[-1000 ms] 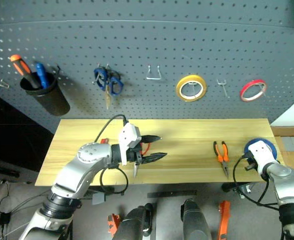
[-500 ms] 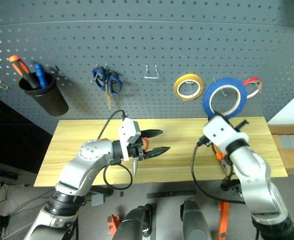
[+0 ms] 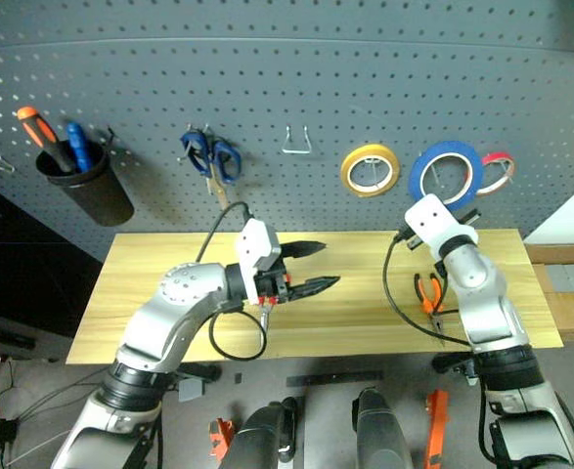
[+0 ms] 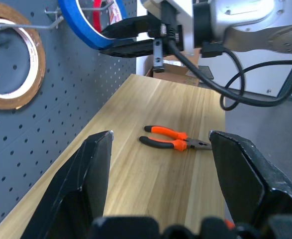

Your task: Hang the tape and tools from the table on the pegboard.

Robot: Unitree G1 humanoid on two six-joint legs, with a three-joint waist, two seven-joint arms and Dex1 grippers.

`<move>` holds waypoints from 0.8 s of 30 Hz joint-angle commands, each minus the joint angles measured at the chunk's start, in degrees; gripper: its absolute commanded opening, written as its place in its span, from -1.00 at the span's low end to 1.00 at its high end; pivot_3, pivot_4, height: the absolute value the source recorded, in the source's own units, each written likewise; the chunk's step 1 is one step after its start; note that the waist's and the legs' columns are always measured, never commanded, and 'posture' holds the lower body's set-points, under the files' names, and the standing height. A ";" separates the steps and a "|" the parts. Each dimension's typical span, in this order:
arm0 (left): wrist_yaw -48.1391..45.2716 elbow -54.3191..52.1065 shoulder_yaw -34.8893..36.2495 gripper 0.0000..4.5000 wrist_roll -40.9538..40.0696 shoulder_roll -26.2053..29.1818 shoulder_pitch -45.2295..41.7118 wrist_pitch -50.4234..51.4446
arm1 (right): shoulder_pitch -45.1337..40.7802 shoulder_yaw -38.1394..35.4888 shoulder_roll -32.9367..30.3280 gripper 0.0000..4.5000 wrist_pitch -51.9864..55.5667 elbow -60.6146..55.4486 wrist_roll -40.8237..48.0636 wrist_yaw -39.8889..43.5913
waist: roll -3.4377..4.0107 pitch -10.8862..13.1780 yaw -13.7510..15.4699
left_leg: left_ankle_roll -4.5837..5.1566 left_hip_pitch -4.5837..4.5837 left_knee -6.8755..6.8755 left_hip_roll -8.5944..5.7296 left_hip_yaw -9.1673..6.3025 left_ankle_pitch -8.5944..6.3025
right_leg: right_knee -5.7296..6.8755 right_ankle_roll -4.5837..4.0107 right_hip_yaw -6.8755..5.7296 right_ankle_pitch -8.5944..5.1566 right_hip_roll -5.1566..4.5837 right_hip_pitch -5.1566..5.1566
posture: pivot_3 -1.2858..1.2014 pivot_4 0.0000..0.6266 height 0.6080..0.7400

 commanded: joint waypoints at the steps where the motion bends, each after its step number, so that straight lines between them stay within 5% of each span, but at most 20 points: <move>1: 0.51 0.18 -0.54 0.47 0.66 -0.90 -1.26 -2.01 | -0.62 -2.08 1.91 -0.67 -2.96 -0.55 2.84 -0.41 | 0.00 0.00 0.03 | 0.00 0.00 0.01 -0.01 0.00 0.00 | 0.00 0.00 0.01 0.00 0.00 0.00 | -0.11 -0.22 1.00; 8: 1.66 1.48 -0.70 0.47 1.12 -2.96 -2.18 -3.01 | 10.86 -2.48 2.78 0.38 1.60 -13.14 5.04 2.92 | 0.02 -0.01 0.52 | 0.00 -0.02 0.02 -0.05 -0.10 0.00 | -0.01 0.02 -0.07 0.01 -0.01 0.04 | -0.11 -0.21 1.00; 12: 2.38 2.53 0.20 0.47 0.76 -3.66 -1.74 -3.64 | 21.92 -3.07 5.93 0.98 13.05 -23.35 6.72 3.33 | 0.03 -0.02 0.37 | 0.01 -0.05 0.05 -0.05 -0.05 -0.01 | 0.01 0.02 0.01 0.01 -0.02 0.01 | -0.12 -0.20 1.00; 19: -0.01 6.72 -1.13 0.47 5.58 0.01 -1.33 -10.60 | 20.97 -6.84 13.97 0.99 36.80 -21.39 9.91 0.31 | 0.10 -0.06 -0.23 | -0.04 0.19 0.06 0.14 0.02 0.22 | 0.06 -0.14 0.12 0.25 0.16 0.05 | -0.13 -0.18 1.00; 24: -0.79 8.98 -0.86 0.47 6.69 0.81 -1.94 -12.92 | 12.36 -10.99 13.04 0.99 40.21 -7.31 11.39 -1.42 | 0.11 -0.06 -0.17 | 0.01 0.17 0.08 0.21 0.03 0.55 | -0.04 0.09 0.12 0.52 0.25 0.08 | -0.12 -0.19 1.00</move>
